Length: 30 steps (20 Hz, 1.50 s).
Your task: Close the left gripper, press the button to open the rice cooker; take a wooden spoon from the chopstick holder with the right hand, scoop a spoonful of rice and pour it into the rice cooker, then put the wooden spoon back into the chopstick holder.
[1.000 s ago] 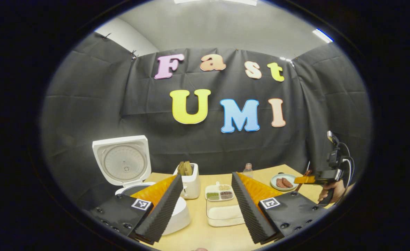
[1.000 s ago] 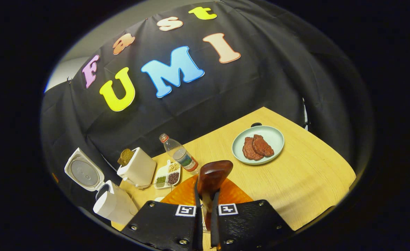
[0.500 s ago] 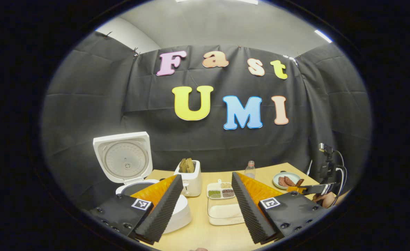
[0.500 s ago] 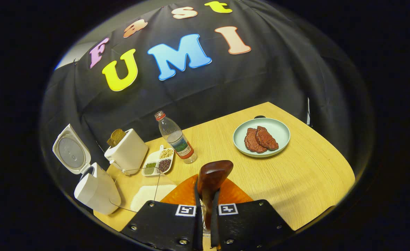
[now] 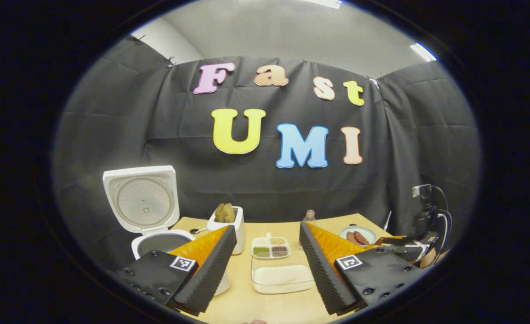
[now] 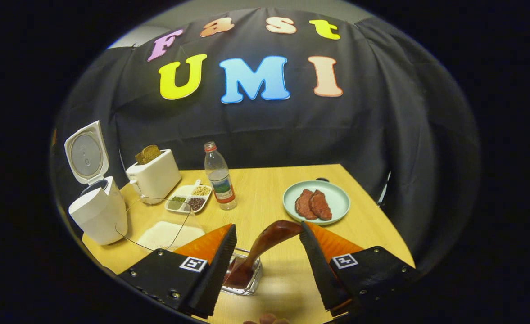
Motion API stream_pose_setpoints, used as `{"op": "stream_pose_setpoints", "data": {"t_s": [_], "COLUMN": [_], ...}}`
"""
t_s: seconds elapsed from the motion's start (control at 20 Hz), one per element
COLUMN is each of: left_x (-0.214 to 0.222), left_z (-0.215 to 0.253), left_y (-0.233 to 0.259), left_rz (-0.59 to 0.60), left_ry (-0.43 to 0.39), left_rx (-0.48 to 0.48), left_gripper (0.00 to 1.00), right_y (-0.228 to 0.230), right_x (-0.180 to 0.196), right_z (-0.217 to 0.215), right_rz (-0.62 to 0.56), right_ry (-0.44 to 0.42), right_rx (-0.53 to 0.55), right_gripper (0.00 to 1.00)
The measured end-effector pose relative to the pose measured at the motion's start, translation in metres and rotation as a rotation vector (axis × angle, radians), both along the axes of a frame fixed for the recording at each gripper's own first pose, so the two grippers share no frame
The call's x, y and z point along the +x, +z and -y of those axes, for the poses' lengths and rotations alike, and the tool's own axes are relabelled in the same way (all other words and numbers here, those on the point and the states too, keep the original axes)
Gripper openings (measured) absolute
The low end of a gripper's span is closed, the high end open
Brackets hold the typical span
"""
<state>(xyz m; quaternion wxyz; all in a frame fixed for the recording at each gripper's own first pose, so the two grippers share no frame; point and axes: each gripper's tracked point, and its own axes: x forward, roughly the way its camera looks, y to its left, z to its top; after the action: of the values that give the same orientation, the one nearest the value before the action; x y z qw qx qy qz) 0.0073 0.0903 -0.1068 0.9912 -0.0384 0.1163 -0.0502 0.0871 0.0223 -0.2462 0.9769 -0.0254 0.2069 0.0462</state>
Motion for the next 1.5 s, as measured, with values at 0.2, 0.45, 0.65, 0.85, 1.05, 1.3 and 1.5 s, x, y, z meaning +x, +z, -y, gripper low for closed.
{"op": "stream_pose_setpoints", "data": {"t_s": [0.2, 0.45, 0.65, 0.85, 1.05, 1.3, 1.5], "left_x": [0.009, 0.019, 0.028, 0.038, 0.051, 0.069, 0.094], "left_z": [0.011, 0.023, 0.001, -0.034, -0.091, -0.165, -0.22], "left_y": [-0.002, 0.009, 0.019, 0.034, 0.045, 0.076, 0.093], "left_rz": [0.001, 0.012, 0.008, 0.025, 0.027, 0.079, 0.082], "left_ry": [-0.012, -0.019, 0.035, 0.094, 0.149, 0.218, 0.269], "left_rx": [0.021, -0.002, 0.01, -0.008, -0.033, -0.03, 0.043], "left_gripper": [0.97, 0.97, 0.96, 0.96, 0.97, 0.97, 0.96], "right_y": [0.075, 0.151, 0.171, 0.175, 0.183, 0.204, 0.206], "right_x": [-0.006, -0.003, -0.002, -0.004, -0.006, -0.011, -0.014], "right_z": [-0.011, -0.026, -0.047, -0.057, -0.06, -0.08, -0.084], "right_rz": [0.148, 0.28, 0.304, 0.307, 0.309, 0.354, 0.367], "right_ry": [0.055, 0.091, 0.153, 0.177, 0.131, 0.148, 0.149], "right_rx": [0.009, 0.062, 0.118, 0.124, 0.132, 0.126, 0.098], "right_gripper": [0.85, 0.85, 0.85, 0.85, 0.85, 0.85, 0.85]}}
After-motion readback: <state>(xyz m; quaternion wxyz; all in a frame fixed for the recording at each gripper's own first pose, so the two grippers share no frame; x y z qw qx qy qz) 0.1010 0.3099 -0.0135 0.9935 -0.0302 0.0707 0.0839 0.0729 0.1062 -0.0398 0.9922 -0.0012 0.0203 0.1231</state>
